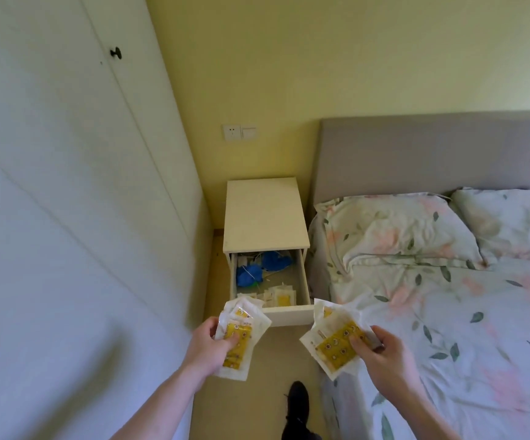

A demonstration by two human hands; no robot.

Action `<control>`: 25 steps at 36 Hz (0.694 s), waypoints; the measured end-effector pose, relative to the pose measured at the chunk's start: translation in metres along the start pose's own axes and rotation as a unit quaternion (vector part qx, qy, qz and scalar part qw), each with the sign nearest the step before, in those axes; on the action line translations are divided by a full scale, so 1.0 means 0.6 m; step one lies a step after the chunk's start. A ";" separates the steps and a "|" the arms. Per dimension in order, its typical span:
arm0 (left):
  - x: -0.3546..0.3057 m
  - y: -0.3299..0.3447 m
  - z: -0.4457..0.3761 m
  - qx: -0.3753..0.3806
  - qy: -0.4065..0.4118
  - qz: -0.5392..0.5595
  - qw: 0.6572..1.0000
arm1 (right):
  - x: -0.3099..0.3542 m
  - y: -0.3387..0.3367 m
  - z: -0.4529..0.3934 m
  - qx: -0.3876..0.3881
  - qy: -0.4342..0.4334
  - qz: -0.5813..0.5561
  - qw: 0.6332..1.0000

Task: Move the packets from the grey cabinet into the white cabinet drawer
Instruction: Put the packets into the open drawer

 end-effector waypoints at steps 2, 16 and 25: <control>-0.004 0.005 -0.052 0.000 -0.025 0.001 1.000 | 0.022 0.005 -0.060 0.012 0.013 0.015 1.000; 0.026 0.023 -0.343 0.008 -0.158 0.029 0.987 | 0.167 0.108 -0.385 0.060 0.069 0.137 0.986; 0.136 0.043 -0.563 0.074 -0.197 -0.017 0.977 | 0.178 0.217 -0.548 0.076 0.109 0.191 0.972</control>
Point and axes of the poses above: each hand's wrist, its own z-axis away from the middle knuckle, its own y-axis out of the palm, x = y × z, the point moved 1 cm from there along -z, towards the middle knuckle, and after that the axes turned 12 degrees about y, right-handed, at the moved point
